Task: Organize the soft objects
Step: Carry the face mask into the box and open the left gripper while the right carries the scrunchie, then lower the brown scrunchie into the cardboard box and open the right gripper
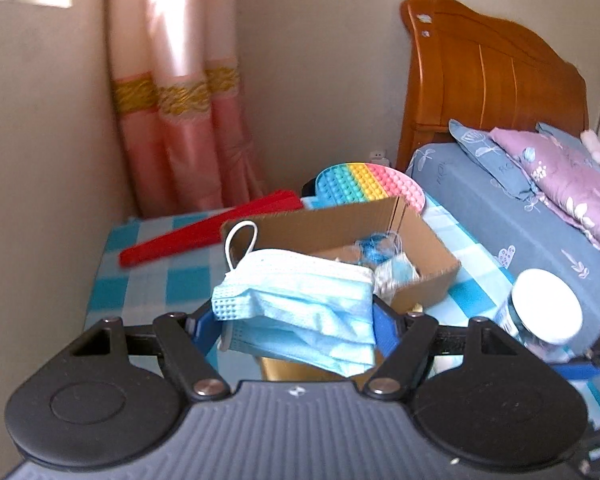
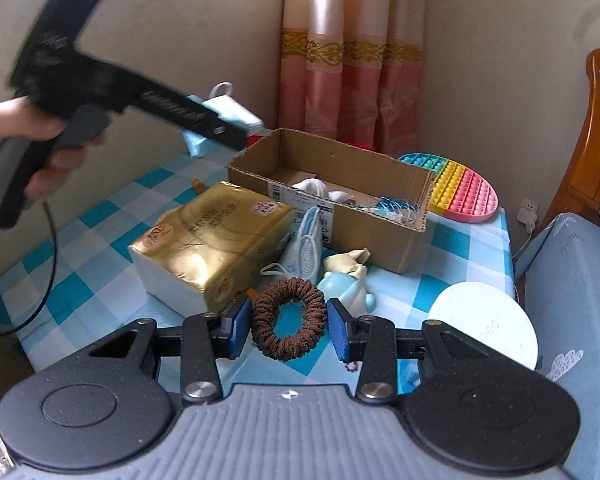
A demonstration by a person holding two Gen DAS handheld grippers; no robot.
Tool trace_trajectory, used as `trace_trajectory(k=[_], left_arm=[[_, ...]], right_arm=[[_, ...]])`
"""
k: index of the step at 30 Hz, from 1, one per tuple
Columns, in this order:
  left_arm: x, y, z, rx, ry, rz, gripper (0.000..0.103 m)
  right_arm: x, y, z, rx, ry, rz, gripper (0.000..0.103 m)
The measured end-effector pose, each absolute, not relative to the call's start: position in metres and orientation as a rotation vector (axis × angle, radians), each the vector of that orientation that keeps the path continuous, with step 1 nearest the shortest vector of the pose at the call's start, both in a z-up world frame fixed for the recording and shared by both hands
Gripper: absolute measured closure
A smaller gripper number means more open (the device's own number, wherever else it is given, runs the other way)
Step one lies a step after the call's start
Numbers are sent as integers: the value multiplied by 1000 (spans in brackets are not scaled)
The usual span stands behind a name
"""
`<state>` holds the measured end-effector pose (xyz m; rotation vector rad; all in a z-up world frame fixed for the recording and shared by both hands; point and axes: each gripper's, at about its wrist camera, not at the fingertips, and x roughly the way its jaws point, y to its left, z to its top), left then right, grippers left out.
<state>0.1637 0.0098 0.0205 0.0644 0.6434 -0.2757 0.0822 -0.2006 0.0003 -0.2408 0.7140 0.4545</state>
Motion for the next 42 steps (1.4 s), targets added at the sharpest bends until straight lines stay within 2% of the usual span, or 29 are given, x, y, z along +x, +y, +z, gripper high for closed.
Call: trace_trajectory(k=[4, 9, 13, 15, 25, 34, 42], left_arm=[[197, -7, 24, 104, 654, -296, 29], [236, -18, 17, 117, 658, -283, 18], [259, -18, 3, 114, 674, -238, 15], [258, -14, -1, 102, 685, -229, 10], [194, 9, 13, 93, 661, -234, 2], [133, 32, 8, -37, 654, -200, 2], [102, 40, -6, -37, 695, -205, 2]], right_arm=[[88, -207, 0, -226, 716, 442, 57], [96, -210, -1, -223, 719, 436, 57], [96, -209, 1, -222, 712, 435, 57], [97, -208, 2, -222, 710, 439, 57], [104, -194, 8, -222, 709, 456, 57], [131, -180, 26, -238, 695, 435, 57], [180, -167, 36, -284, 679, 410, 57]])
